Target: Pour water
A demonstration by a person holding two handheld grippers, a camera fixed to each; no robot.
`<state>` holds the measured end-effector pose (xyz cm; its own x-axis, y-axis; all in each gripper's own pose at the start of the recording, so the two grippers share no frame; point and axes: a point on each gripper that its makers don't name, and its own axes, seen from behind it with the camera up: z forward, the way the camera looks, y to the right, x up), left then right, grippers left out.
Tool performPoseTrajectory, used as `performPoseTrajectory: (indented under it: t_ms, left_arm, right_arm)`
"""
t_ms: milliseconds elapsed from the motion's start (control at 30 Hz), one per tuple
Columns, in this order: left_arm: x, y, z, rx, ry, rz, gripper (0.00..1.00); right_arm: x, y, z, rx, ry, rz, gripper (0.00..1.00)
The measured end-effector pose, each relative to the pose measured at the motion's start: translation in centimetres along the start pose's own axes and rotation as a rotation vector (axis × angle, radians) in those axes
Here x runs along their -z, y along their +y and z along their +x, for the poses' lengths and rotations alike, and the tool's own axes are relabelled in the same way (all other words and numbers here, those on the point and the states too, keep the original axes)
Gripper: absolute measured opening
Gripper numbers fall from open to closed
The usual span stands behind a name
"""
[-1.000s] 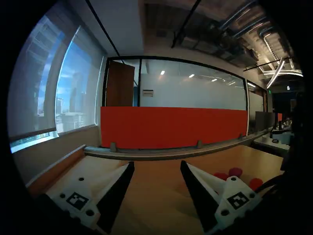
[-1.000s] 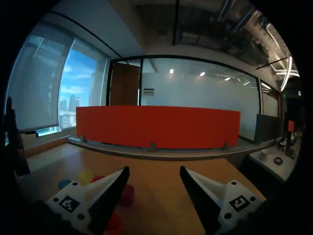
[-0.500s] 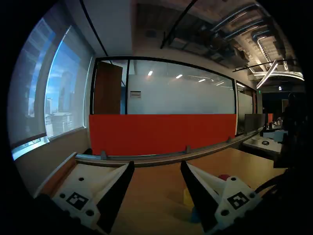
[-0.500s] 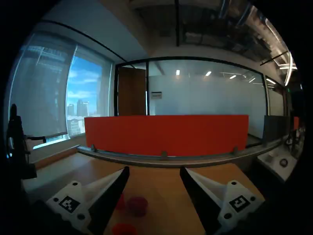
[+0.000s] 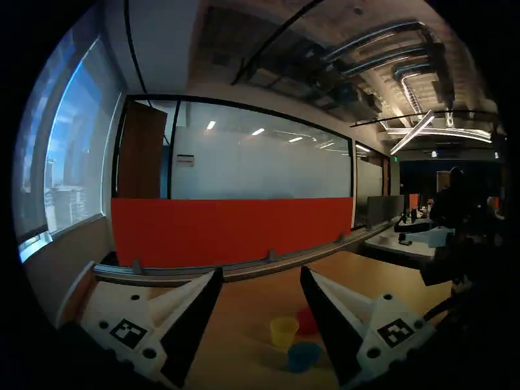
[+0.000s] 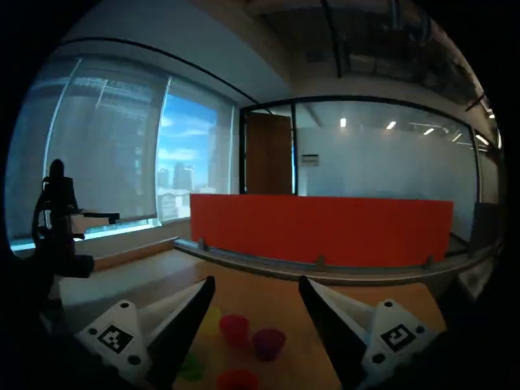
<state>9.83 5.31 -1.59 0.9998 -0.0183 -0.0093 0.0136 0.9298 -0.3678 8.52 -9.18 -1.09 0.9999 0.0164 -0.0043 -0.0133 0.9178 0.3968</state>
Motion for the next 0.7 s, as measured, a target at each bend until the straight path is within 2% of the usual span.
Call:
performPoseTrajectory:
  t_ms: [233, 367, 500, 700]
  left_arm:
    - [0.1, 2.6, 0.4, 0.021, -0.01, -0.117, 0.87]
    - [-0.1, 3.6, 0.4, 0.043, -0.008, -0.178, 0.87]
    - [-0.1, 4.1, 0.5, 0.042, -0.007, -0.208, 0.87]
    - [-0.2, 4.4, 0.0, 0.014, -0.035, -0.24, 0.87]
  right_arm:
    - [0.1, -3.9, 1.2, -0.024, 0.009, 0.159, 1.0]
    - [0.2, -5.3, 1.3, -0.042, 0.005, 0.219, 1.0]
    - [0.2, -5.8, 1.2, -0.041, -0.005, 0.246, 1.0]
    - [0.3, -7.1, 0.7, -0.027, -0.038, 0.295, 1.0]
